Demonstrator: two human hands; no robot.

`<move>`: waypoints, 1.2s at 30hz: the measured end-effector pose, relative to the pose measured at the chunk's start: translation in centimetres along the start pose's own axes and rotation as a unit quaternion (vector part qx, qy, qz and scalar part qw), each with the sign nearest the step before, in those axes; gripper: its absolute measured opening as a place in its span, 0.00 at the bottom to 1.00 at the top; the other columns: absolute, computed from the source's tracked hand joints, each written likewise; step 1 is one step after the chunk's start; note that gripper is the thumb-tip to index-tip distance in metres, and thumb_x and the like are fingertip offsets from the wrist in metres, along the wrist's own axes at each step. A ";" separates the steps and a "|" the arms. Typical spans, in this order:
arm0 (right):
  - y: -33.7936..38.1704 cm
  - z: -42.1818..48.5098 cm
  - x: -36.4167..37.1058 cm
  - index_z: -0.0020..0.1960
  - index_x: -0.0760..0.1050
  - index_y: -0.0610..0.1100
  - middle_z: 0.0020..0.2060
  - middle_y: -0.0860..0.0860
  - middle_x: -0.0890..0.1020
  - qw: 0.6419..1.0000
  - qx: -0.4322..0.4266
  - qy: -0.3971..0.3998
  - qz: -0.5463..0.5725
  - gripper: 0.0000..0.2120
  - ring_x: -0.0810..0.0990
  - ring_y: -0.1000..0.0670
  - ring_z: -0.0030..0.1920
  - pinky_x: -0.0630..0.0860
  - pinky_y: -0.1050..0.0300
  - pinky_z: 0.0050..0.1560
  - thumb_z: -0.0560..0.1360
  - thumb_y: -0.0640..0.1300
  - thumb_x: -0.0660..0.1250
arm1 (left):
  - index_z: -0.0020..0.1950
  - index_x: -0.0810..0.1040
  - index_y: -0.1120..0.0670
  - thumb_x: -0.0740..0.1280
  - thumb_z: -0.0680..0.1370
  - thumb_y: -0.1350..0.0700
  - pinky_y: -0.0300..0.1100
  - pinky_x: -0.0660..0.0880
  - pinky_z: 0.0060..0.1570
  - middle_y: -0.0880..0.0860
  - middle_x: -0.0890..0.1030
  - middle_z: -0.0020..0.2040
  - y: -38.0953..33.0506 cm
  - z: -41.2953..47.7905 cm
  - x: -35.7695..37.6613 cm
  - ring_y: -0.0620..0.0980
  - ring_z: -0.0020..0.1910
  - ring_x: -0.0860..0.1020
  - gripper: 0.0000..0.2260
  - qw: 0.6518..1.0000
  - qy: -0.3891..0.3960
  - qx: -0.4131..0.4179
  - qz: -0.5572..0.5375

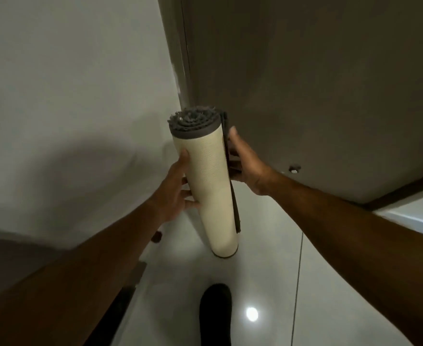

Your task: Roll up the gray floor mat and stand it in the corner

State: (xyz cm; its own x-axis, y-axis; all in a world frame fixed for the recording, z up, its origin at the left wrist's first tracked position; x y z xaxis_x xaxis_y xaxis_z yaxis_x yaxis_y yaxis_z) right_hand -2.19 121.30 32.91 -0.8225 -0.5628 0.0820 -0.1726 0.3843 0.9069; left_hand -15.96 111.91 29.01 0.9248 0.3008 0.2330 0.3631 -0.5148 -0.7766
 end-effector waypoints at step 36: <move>1.7 19.6 -4.9 0.81 0.52 0.53 0.80 0.49 0.58 0.992 0.050 -0.117 0.013 0.41 0.59 0.45 0.78 0.56 0.37 0.77 0.75 0.74 0.48 | 0.78 0.58 0.50 0.56 0.81 0.37 0.57 0.65 0.70 0.55 0.66 0.75 -3.7 16.1 -5.4 0.57 0.72 0.67 0.30 0.935 -0.336 0.051 -0.098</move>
Point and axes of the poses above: each hand's wrist, its own z-axis towards the middle knuckle, its own x-axis out of the palm, y = z × x, the point moved 7 cm from there along z, towards the middle knuckle
